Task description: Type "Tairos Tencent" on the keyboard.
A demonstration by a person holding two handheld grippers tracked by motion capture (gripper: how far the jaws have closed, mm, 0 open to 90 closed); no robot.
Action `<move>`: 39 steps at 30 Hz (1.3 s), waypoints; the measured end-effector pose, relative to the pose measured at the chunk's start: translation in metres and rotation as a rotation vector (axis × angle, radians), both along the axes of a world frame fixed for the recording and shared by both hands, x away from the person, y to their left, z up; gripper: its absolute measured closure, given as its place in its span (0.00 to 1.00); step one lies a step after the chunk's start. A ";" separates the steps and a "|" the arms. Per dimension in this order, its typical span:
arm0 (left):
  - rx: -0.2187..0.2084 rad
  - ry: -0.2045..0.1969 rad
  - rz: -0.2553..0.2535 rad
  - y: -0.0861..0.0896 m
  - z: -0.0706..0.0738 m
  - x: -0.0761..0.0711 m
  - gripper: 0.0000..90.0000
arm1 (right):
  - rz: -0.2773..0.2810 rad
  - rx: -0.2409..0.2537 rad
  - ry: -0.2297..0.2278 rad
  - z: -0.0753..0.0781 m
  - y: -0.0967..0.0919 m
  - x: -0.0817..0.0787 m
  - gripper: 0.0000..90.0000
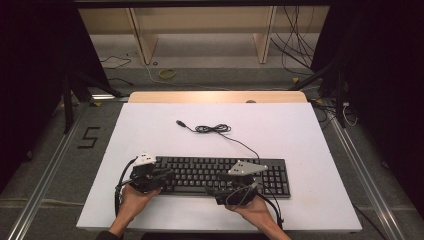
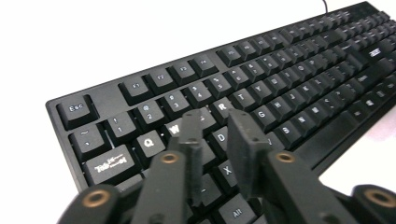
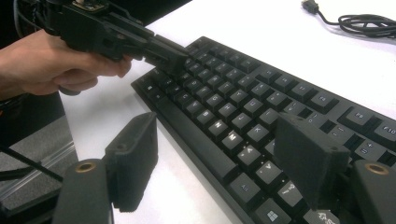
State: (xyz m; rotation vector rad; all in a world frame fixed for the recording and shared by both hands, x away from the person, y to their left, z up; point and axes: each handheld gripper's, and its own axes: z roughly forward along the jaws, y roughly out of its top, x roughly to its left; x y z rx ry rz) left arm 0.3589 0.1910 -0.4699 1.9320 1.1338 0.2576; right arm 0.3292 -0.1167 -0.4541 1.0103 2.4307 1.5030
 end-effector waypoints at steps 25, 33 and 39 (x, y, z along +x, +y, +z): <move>-0.082 -0.030 -0.008 0.008 0.009 -0.017 0.34 | 0.007 -0.029 0.013 -0.007 0.015 0.010 0.47; -0.097 -0.051 -0.014 0.007 0.010 -0.021 0.30 | 0.022 -0.051 0.024 -0.010 0.023 0.013 0.62; -0.114 -0.073 -0.012 0.010 0.012 -0.024 0.29 | 0.038 -0.057 0.041 -0.014 0.026 0.015 0.79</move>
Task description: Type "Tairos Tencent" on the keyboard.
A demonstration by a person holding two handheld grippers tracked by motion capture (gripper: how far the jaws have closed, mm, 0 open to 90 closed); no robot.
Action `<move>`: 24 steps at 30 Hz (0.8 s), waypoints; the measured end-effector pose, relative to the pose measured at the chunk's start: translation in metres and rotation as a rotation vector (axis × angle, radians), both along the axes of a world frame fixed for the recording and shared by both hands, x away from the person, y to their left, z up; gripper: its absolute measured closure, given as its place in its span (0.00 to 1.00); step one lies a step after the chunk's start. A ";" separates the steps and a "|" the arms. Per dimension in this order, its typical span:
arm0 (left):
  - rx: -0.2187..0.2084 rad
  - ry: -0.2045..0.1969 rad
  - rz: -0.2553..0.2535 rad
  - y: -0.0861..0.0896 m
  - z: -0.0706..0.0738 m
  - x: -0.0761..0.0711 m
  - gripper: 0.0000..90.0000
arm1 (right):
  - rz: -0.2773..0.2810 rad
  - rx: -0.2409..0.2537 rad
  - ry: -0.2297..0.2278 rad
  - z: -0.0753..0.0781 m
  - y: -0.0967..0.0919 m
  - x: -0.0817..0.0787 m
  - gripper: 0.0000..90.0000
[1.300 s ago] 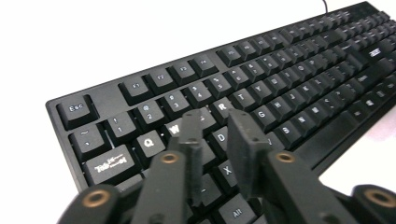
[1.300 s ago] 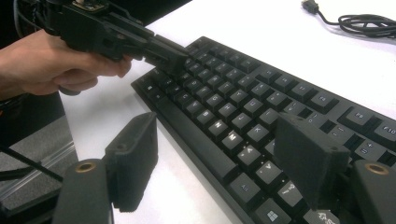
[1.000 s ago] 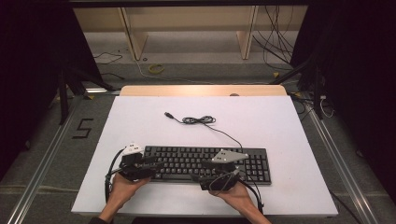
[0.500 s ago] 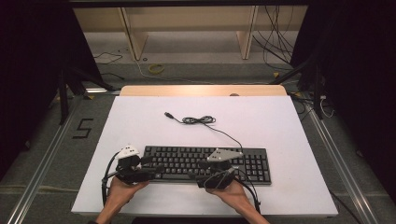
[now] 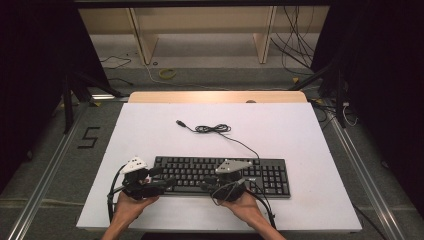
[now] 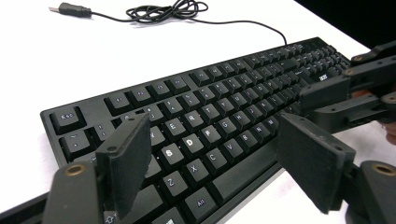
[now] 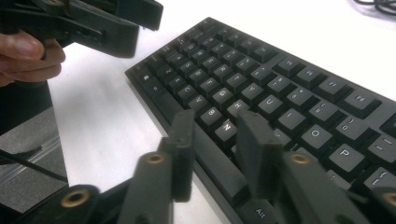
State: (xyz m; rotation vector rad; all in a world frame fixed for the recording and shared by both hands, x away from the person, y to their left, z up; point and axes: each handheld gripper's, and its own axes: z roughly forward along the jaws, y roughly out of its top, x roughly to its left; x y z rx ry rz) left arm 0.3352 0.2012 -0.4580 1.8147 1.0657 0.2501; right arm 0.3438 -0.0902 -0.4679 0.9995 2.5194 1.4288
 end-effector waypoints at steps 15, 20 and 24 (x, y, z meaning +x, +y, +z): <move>-0.012 -0.016 -0.008 0.002 0.000 -0.006 0.28 | 0.014 -0.051 0.023 -0.009 0.008 0.003 1.00; -0.012 -0.018 -0.010 0.002 -0.001 -0.008 0.28 | 0.016 -0.064 0.025 -0.012 0.011 0.003 1.00; -0.014 -0.020 -0.017 0.001 -0.001 -0.010 0.27 | 0.015 -0.069 0.024 -0.013 0.011 0.003 1.00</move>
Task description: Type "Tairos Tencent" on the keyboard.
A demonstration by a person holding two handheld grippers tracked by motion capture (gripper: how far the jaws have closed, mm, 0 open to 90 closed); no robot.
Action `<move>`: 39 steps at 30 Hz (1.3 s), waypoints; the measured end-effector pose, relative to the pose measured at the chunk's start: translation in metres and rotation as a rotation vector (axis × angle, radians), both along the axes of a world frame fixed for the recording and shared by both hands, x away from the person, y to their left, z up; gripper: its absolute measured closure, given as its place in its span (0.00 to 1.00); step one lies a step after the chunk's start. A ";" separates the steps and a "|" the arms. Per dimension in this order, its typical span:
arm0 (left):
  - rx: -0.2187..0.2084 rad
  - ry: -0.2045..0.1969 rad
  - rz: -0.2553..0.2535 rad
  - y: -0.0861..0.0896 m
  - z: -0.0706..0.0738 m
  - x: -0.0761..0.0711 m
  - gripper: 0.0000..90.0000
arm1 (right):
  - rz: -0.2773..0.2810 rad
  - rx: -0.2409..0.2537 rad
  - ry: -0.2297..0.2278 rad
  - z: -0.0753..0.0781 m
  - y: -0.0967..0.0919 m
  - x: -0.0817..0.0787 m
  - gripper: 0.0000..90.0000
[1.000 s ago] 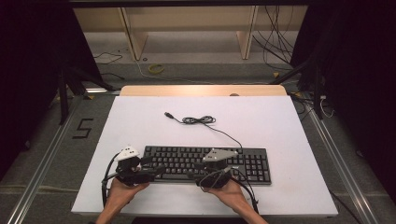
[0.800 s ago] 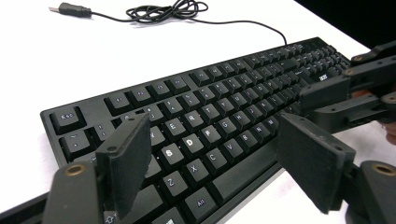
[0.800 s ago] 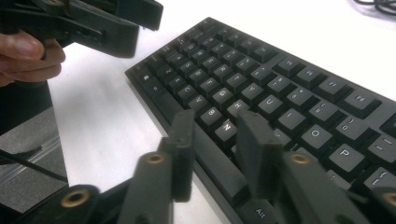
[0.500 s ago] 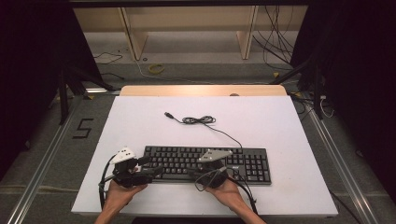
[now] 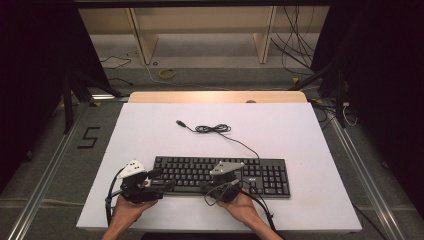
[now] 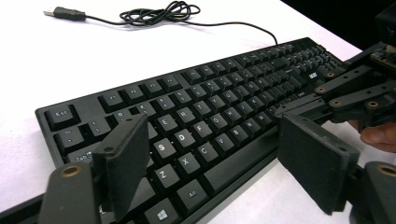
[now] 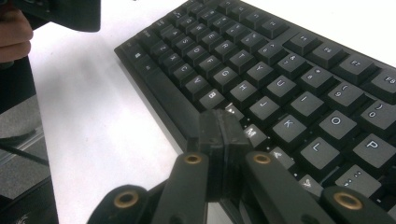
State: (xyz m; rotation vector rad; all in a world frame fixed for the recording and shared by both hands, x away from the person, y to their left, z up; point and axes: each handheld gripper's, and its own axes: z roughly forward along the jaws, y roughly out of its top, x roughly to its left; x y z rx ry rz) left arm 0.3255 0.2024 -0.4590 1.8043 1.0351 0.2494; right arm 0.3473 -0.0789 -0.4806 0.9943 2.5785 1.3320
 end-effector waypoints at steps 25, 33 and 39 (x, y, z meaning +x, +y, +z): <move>0.002 -0.001 -0.005 0.000 -0.001 -0.001 0.27 | -0.014 -0.040 -0.001 -0.007 0.005 -0.001 1.00; 0.002 0.002 -0.004 0.000 -0.002 0.000 0.27 | -0.036 0.029 0.018 -0.001 -0.003 0.001 0.89; 0.007 0.005 -0.001 0.000 -0.002 0.001 0.27 | -0.027 0.051 0.022 0.001 -0.006 0.000 0.77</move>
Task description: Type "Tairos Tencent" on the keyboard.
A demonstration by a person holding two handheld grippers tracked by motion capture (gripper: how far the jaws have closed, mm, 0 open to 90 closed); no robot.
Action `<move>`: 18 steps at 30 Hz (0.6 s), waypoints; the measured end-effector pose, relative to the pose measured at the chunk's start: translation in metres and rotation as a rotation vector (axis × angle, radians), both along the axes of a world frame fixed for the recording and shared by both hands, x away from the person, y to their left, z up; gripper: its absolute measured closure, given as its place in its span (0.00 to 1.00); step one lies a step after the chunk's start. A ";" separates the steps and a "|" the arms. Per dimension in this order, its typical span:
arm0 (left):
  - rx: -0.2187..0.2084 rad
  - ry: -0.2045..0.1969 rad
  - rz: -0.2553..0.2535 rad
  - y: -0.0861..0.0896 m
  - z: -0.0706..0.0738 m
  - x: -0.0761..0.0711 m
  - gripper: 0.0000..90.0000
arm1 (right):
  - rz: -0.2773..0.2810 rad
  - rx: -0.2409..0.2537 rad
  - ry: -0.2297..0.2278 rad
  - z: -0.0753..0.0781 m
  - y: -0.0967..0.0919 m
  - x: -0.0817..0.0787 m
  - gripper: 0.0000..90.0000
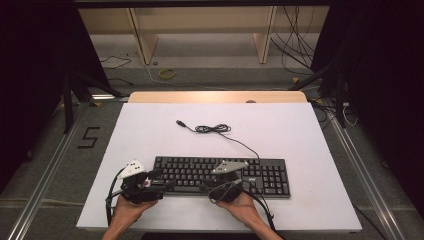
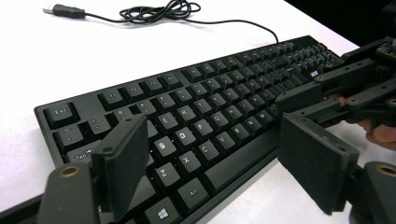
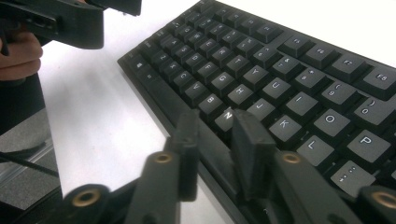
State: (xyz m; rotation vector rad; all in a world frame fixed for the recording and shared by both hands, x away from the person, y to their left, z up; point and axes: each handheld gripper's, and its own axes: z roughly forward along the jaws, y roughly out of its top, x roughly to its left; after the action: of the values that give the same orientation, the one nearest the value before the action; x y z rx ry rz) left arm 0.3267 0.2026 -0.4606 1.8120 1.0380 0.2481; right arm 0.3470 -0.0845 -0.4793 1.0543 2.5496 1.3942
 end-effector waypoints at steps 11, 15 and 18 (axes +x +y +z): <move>0.000 0.000 0.008 -0.002 0.001 0.004 0.27 | -0.016 0.039 -0.012 0.010 -0.012 0.000 0.54; 0.014 -0.003 0.004 -0.006 0.002 0.006 0.27 | -0.021 0.046 -0.018 0.012 -0.016 -0.001 0.49; 0.019 0.004 0.004 -0.008 0.002 0.009 0.27 | -0.024 0.042 -0.034 0.014 -0.019 -0.002 0.46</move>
State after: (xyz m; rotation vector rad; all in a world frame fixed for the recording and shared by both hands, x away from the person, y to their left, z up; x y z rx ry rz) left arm 0.3357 0.1944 -0.4586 1.8281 1.0453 0.2572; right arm 0.3446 -0.1032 -0.4657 1.0550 2.4860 1.4534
